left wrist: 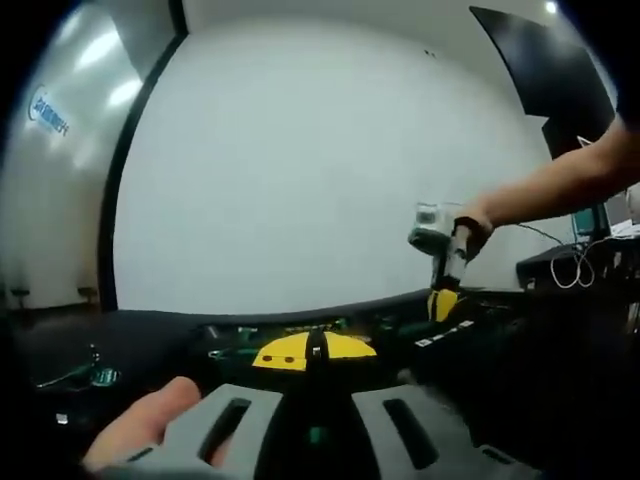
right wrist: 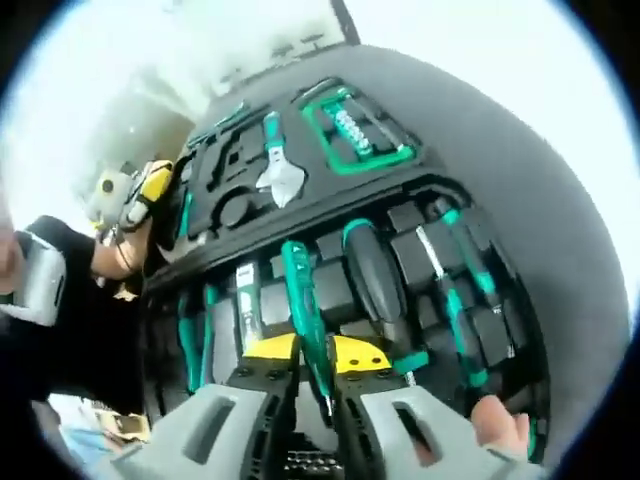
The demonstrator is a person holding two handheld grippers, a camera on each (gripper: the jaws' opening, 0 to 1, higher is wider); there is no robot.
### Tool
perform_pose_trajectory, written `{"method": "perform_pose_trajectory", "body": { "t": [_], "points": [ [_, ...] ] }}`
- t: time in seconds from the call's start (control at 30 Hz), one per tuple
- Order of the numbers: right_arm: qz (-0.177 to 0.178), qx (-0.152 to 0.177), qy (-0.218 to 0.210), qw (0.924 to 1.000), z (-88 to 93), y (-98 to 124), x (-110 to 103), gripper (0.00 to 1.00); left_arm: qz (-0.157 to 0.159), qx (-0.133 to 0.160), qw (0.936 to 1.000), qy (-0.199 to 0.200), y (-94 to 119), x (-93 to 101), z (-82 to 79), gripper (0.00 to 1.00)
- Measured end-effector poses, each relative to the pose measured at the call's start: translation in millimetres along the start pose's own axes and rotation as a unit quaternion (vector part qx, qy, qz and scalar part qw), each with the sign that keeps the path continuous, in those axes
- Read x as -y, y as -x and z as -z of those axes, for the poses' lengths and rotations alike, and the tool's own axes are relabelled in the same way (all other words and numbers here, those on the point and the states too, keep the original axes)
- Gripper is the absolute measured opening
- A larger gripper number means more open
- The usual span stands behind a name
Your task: Pick up the tools and put them into their designated positions in the toolbox.
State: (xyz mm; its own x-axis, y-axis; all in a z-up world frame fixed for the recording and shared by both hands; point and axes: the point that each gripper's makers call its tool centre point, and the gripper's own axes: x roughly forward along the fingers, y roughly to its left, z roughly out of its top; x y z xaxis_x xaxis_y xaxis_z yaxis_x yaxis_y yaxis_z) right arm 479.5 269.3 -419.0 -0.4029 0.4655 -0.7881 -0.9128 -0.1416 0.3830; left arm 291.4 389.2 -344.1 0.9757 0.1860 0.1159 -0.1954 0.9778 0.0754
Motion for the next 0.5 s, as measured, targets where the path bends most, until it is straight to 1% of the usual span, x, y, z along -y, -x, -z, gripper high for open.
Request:
{"method": "perform_pose_trajectory", "body": {
  "t": [0.03,0.07,0.1,0.17,0.2,0.23,0.27,0.3,0.33,0.37,0.4,0.43,0.47,0.5],
  "points": [
    [-0.007,0.001,-0.016,0.9998,-0.2,0,0,0.09,0.0,-0.001,1.0,-0.001,0,0.1,0.1,0.05],
    [-0.008,-0.001,0.002,1.0,0.8,2,2,0.09,-0.001,-0.001,1.0,-0.001,0,-0.1,0.3,0.05],
    [0.001,0.004,0.034,0.9994,-0.7,5,3,0.09,-0.001,-0.002,1.0,-0.002,0,-0.2,0.5,0.05],
    [0.012,0.012,0.082,0.9965,0.3,8,-5,0.07,-0.002,-0.005,1.0,-0.005,1,0.5,1.2,0.05],
    [0.024,0.013,0.085,0.996,0.2,10,-6,0.07,-0.002,-0.005,1.0,-0.006,1,0.5,1.3,0.05],
    [0.039,0.027,0.096,0.9943,-5.5,12,-6,0.04,-0.002,-0.006,1.0,-0.007,1,0.5,1.3,0.05],
    [0.051,0.023,0.113,0.992,-5.9,16,-7,0.04,-0.002,-0.006,1.0,-0.007,2,0.6,1.1,0.05],
    [0.061,0.016,0.142,0.9878,-5.0,18,-10,0.04,-0.003,-0.006,1.0,-0.006,2,0.5,1.0,0.05],
    [0.081,0.01,0.169,0.9822,-3.7,18,-11,0.04,-0.003,-0.006,1.0,-0.006,2,0.3,1.1,0.05],
    [0.089,0.009,0.179,0.9797,-4.3,18,-11,0.04,-0.004,-0.006,1.0,-0.007,2,0.3,1.1,0.05],
    [0.084,0.008,0.166,0.9825,-2.9,18,-17,0.04,-0.004,-0.006,0.9999,-0.007,2,0.1,1.3,0.05],
    [0.089,0.008,0.151,0.9844,-3.8,18,-18,0.04,-0.004,-0.007,0.9999,-0.008,2,0.2,1.5,0.05],
    [0.087,0.004,0.151,0.9847,-2.4,22,-17,0.04,-0.005,-0.008,0.9999,-0.009,1,-0.2,1.8,0.05],
    [0.085,0.002,0.132,0.9876,-1.7,22,-16,0.04,-0.004,-0.009,0.9999,-0.009,1,-0.2,2.1,0.05]
  ]
}}
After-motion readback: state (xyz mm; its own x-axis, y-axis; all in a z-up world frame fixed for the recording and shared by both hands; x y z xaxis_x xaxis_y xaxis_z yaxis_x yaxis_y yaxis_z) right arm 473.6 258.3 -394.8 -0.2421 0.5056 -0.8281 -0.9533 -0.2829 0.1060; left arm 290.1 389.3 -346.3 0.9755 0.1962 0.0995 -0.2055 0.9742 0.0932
